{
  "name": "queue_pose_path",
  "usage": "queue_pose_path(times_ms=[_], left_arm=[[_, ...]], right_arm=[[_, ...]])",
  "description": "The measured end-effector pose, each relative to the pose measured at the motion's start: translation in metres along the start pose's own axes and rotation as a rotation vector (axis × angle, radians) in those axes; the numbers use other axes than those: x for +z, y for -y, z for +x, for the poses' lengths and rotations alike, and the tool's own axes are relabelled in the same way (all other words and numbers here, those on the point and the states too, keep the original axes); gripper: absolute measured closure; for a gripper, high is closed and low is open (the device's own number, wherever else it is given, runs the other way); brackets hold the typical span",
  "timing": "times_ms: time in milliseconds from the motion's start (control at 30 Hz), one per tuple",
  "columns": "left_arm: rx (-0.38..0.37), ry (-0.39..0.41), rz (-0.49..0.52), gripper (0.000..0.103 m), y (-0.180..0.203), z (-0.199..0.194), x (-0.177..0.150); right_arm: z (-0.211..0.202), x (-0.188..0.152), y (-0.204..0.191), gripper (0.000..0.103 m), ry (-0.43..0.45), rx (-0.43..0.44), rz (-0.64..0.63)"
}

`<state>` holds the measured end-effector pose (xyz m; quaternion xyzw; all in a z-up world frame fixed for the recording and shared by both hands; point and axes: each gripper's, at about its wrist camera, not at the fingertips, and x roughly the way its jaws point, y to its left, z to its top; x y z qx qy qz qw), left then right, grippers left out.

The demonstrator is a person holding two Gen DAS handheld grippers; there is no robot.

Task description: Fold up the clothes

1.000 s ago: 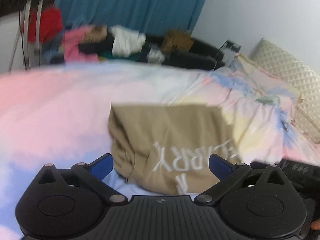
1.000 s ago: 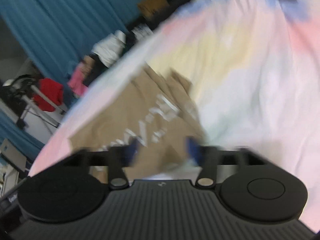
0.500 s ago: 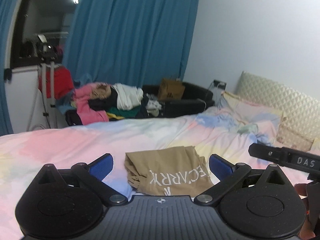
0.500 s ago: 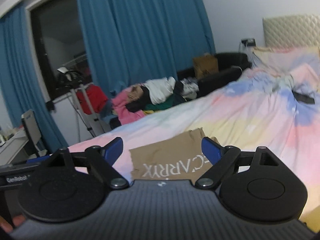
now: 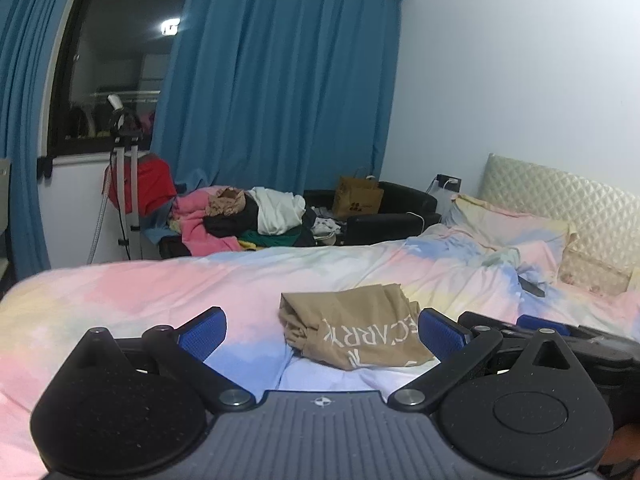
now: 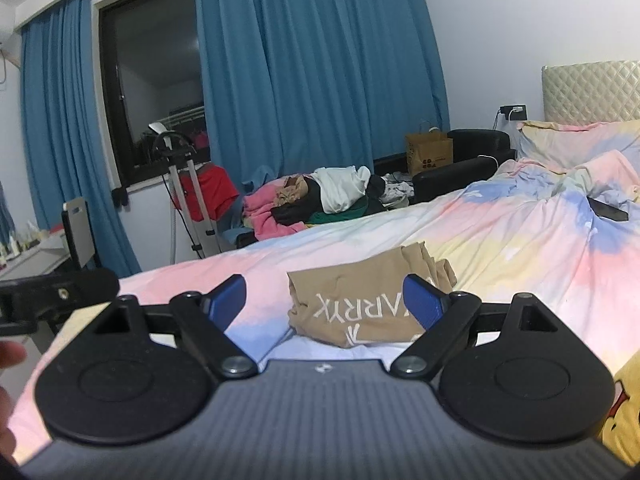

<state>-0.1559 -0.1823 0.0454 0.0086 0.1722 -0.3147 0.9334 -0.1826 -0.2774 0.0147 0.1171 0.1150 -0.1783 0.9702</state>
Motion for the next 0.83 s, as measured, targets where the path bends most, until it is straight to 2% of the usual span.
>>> queue_pose_path(times_ms=[267,500,833], left_arm=[[0.013,-0.044,-0.033,0.000,-0.012,0.014,-0.024],[0.045,-0.036,-0.023,0.000,-0.022,0.012,-0.036],[0.069,-0.037,-0.004,0.000,-0.026,0.007,-0.043]], right_arm=[[0.015,-0.022,-0.011,0.016,-0.001,-0.039,-0.052],[0.025,-0.040,-0.022,0.016,0.007,-0.074,-0.098],[0.026,-0.037,-0.012,0.016,0.013,-0.093,-0.090]])
